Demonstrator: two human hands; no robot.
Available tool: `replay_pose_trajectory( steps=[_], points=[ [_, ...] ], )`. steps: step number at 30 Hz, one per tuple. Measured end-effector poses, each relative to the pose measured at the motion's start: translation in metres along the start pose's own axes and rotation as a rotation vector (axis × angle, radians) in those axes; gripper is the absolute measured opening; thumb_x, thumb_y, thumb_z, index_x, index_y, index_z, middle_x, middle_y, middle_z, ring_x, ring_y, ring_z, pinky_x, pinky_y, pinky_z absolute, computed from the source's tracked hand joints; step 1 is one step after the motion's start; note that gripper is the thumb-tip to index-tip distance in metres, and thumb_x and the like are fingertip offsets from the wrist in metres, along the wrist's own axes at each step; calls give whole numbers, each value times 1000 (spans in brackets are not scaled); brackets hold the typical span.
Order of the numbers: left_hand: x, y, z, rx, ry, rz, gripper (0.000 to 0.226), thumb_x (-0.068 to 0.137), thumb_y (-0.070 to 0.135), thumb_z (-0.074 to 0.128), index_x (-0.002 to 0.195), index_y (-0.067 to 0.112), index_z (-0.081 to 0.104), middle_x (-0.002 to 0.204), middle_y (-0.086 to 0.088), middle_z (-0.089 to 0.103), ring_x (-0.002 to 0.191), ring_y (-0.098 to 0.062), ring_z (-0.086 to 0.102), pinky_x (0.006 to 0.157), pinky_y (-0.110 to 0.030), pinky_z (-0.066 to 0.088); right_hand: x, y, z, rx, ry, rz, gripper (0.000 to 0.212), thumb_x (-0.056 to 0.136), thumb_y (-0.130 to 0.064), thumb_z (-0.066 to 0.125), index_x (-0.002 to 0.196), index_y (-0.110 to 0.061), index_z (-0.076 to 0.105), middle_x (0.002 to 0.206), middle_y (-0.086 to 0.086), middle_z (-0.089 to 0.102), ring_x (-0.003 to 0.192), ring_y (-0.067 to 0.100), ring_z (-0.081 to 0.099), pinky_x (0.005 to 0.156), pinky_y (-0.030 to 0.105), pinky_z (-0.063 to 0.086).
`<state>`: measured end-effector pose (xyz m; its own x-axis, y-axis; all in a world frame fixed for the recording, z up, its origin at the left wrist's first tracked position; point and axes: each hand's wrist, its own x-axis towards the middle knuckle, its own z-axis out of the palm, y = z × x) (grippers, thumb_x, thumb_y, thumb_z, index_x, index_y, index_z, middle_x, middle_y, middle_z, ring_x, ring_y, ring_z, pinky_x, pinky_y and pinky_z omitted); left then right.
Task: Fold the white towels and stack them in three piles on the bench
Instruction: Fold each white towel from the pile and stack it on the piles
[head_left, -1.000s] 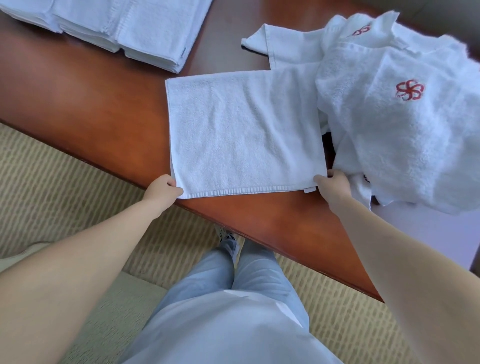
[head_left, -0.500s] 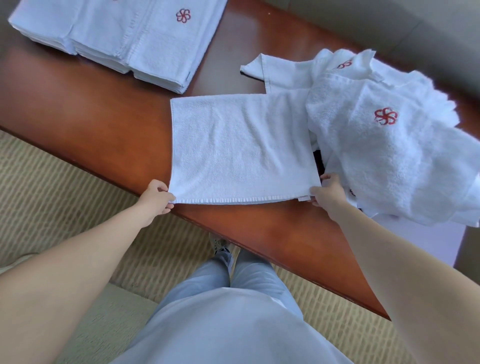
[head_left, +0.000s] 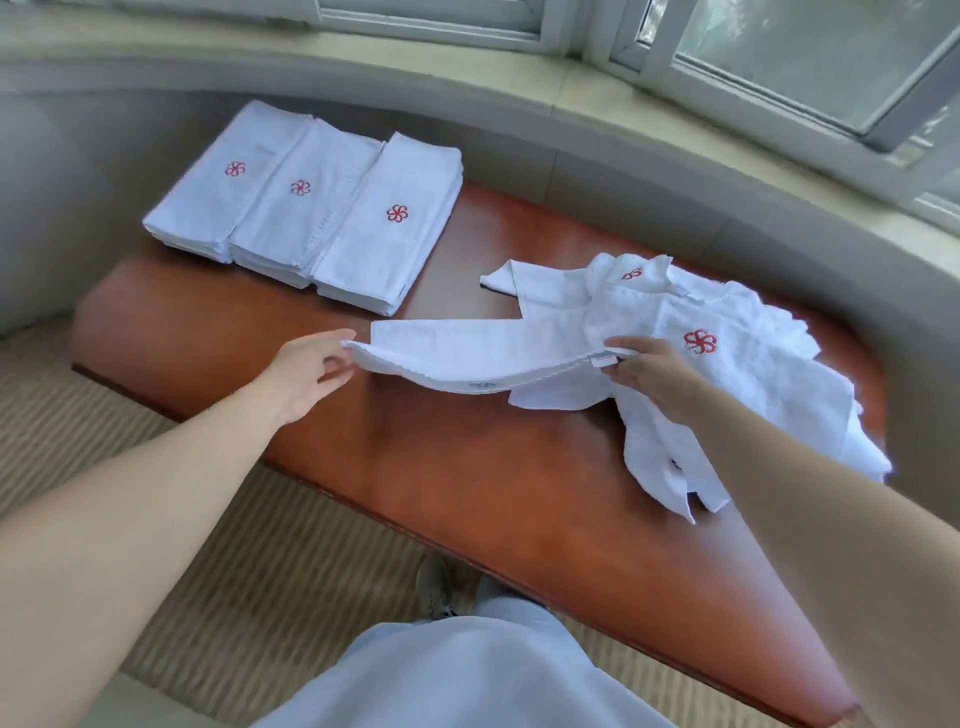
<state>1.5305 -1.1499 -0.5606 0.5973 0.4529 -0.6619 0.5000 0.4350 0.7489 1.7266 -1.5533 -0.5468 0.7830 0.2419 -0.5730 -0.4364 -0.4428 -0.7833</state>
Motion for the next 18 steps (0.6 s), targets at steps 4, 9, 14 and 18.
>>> replay_pose_trajectory(
  steps=[4, 9, 14, 18],
  points=[
    [-7, 81, 10, 61, 14, 217, 48, 90, -16, 52, 126, 11, 68, 95, -4, 66, 91, -9, 64, 95, -29, 55, -1, -73, -2, -8, 181, -258, 24, 95, 0, 58, 115, -5, 70, 91, 11, 72, 80, 15, 72, 76, 20, 59],
    [-23, 125, -4, 256, 96, 397, 21, 91, 5, 69, 109, 13, 73, 105, -11, 72, 92, -19, 69, 102, -39, 55, -15, -107, -10, -208, 162, -343, 18, 101, -13, 58, 102, -4, 74, 90, 12, 76, 74, 17, 72, 72, 24, 58],
    [-27, 120, -46, 729, 51, 271, 13, 95, 16, 68, 97, 5, 75, 99, -11, 77, 85, -17, 70, 88, -36, 58, -30, -111, -36, -520, -278, -39, 25, 102, -24, 63, 108, 0, 70, 102, 7, 79, 85, 14, 75, 81, 28, 60],
    [-26, 137, -61, 727, 44, 246, 12, 96, 17, 69, 97, 6, 75, 85, -5, 77, 71, -12, 67, 71, -25, 59, -32, -131, -39, -463, -295, -14, 23, 100, -26, 66, 106, -5, 71, 103, 9, 78, 81, 15, 74, 73, 27, 59]
  ],
)
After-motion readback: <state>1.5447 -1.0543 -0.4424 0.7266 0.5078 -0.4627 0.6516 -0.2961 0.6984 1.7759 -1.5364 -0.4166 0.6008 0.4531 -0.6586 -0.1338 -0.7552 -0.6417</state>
